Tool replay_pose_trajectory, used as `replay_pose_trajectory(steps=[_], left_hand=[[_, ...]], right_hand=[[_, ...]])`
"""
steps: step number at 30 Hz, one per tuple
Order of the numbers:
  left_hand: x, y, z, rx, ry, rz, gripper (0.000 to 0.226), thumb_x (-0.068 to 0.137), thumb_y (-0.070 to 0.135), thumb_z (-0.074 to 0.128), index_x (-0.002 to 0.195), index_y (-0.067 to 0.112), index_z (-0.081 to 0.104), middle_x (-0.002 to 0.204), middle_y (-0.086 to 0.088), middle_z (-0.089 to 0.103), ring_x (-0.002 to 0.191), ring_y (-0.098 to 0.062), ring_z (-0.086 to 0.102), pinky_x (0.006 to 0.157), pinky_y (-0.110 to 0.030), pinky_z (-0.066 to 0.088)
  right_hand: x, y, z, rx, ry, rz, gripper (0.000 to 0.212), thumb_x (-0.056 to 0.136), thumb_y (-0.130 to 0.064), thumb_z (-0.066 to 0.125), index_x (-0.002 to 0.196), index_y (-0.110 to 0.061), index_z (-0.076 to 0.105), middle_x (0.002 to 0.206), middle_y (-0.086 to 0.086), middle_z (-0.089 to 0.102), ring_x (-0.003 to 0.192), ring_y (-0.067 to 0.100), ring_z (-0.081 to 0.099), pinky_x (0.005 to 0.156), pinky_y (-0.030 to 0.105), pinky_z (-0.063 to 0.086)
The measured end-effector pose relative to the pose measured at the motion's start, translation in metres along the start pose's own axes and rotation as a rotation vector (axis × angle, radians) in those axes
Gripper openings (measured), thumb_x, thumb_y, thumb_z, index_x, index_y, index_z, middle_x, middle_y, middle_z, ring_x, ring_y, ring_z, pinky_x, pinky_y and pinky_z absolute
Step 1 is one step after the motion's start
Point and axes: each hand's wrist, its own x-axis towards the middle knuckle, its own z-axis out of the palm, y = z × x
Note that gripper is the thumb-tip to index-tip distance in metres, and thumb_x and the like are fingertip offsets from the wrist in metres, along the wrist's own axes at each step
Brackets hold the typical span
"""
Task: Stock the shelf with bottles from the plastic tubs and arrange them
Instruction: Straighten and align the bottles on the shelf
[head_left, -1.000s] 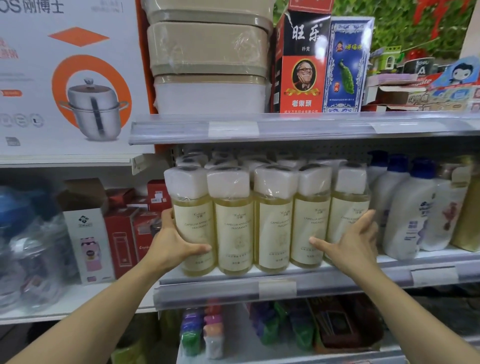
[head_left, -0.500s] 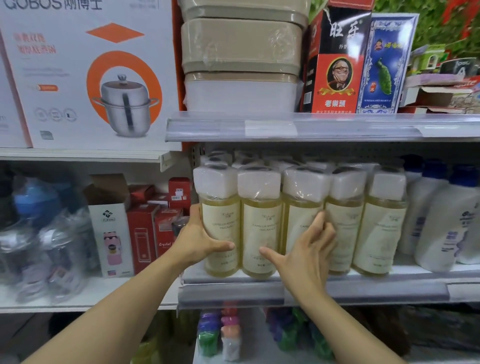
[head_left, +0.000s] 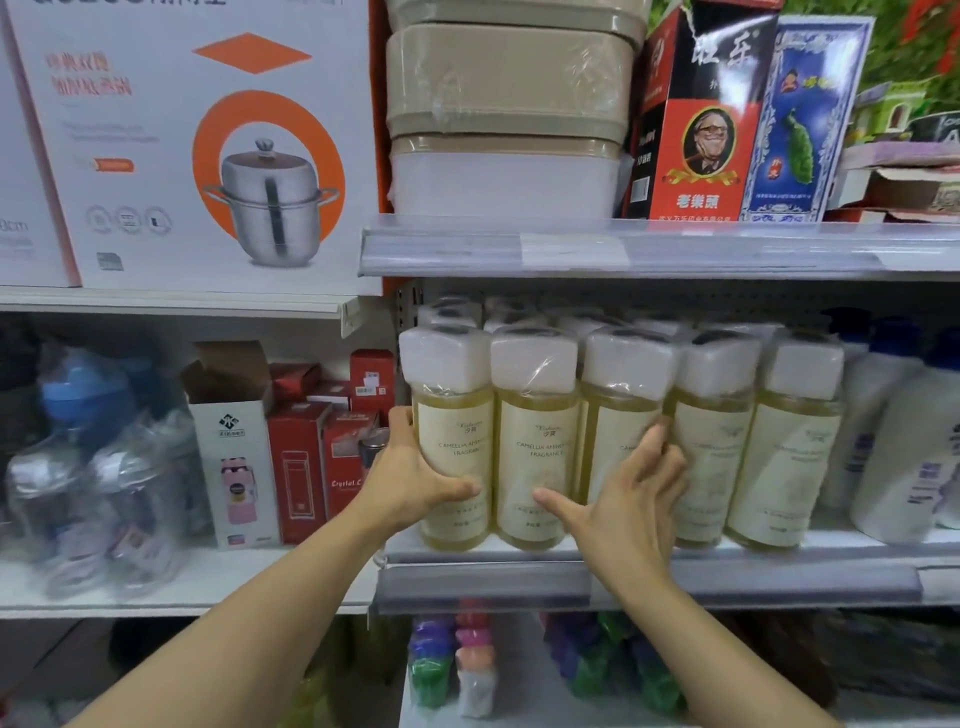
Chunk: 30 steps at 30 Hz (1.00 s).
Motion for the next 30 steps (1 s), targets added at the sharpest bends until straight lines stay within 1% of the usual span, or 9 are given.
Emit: replay_pose_trajectory(steps=[4, 10, 14, 16, 19, 22, 25, 28, 30], left_hand=[[-0.003, -0.002, 0.000, 0.020, -0.024, -0.015, 0.096, 0.057, 0.016, 0.091, 0.128, 0.021, 0.028, 0.105, 0.011, 0.053, 0.104, -0.015, 0.057, 0.094, -0.038, 0.050], [-0.005, 0.003, 0.003, 0.034, -0.010, -0.034, 0.089, 0.063, 0.012, 0.088, 0.128, 0.017, 0.028, 0.104, 0.008, 0.052, 0.105, -0.018, 0.056, 0.091, -0.036, 0.049], [-0.011, 0.005, 0.008, 0.028, 0.012, -0.062, 0.097, 0.062, 0.012, 0.089, 0.135, 0.015, 0.026, 0.107, 0.007, 0.054, 0.111, -0.021, 0.057, 0.096, -0.039, 0.049], [-0.014, 0.004, 0.010, 0.032, 0.031, -0.080, 0.101, 0.063, 0.016, 0.088, 0.140, 0.017, 0.023, 0.118, 0.004, 0.055, 0.117, -0.022, 0.055, 0.100, -0.042, 0.047], [-0.022, 0.000, 0.011, 0.059, 0.122, -0.079, 0.106, 0.063, 0.026, 0.088, 0.143, 0.021, 0.020, 0.137, -0.002, 0.049, 0.125, -0.022, 0.051, 0.103, -0.045, 0.045], [-0.039, 0.005, 0.017, 0.200, 0.345, -0.017, 0.091, 0.069, 0.030, 0.084, 0.137, 0.018, 0.026, 0.136, -0.002, 0.041, 0.123, -0.021, 0.048, 0.091, -0.035, 0.046], [-0.053, 0.012, 0.030, 0.416, 0.516, 0.141, 0.066, 0.074, 0.029, 0.080, 0.122, 0.014, 0.038, 0.119, -0.003, 0.042, 0.100, -0.015, 0.049, 0.072, -0.024, 0.042], [-0.059, 0.020, 0.051, 0.563, 0.376, 0.305, 0.055, 0.078, 0.026, 0.076, 0.123, 0.016, 0.045, 0.119, 0.001, 0.043, 0.094, -0.007, 0.044, 0.074, -0.019, 0.042], [-0.059, 0.022, 0.064, 0.656, 0.268, 0.378, 0.063, 0.079, 0.026, 0.074, 0.133, 0.024, 0.042, 0.122, 0.002, 0.044, 0.093, -0.006, 0.045, 0.074, -0.016, 0.041]], right_hand=[[-0.005, 0.002, -0.002, 0.011, -0.017, -0.001, 0.137, 0.060, -0.064, 0.076, 0.141, -0.020, -0.025, 0.142, 0.016, 0.008, 0.129, 0.034, 0.023, 0.099, 0.045, 0.041], [-0.005, 0.000, -0.004, 0.020, -0.045, 0.010, 0.132, 0.066, -0.057, 0.075, 0.141, -0.019, -0.026, 0.144, 0.015, 0.005, 0.130, 0.032, 0.022, 0.099, 0.042, 0.041], [-0.009, 0.012, -0.004, 0.135, 0.026, -0.016, 0.107, 0.075, -0.036, 0.075, 0.147, -0.023, -0.004, 0.147, 0.011, 0.011, 0.132, 0.029, 0.029, 0.099, 0.043, 0.042], [-0.010, 0.017, -0.005, 0.188, 0.066, 0.020, 0.090, 0.079, -0.028, 0.072, 0.145, -0.021, 0.010, 0.145, 0.009, 0.021, 0.128, 0.027, 0.038, 0.096, 0.041, 0.045], [-0.008, 0.025, -0.010, 0.206, 0.083, 0.075, 0.077, 0.080, -0.027, 0.072, 0.140, -0.011, 0.026, 0.140, 0.010, 0.032, 0.124, 0.027, 0.043, 0.096, 0.040, 0.043], [-0.003, 0.034, -0.021, 0.180, 0.040, 0.064, 0.066, 0.082, -0.032, 0.069, 0.135, -0.011, 0.036, 0.134, 0.007, 0.043, 0.120, 0.024, 0.047, 0.096, 0.039, 0.043], [0.001, 0.040, -0.028, 0.128, -0.053, 0.035, 0.044, 0.085, -0.037, 0.064, 0.119, -0.015, 0.048, 0.119, 0.003, 0.055, 0.109, 0.021, 0.053, 0.091, 0.041, 0.048], [0.003, 0.039, -0.030, 0.072, -0.085, 0.001, 0.035, 0.085, -0.041, 0.064, 0.106, -0.017, 0.050, 0.110, 0.001, 0.057, 0.101, 0.020, 0.056, 0.086, 0.039, 0.051], [0.005, 0.038, -0.031, 0.080, -0.115, 0.006, 0.035, 0.083, -0.043, 0.066, 0.100, -0.019, 0.047, 0.102, 0.001, 0.061, 0.096, 0.021, 0.060, 0.082, 0.038, 0.052]])
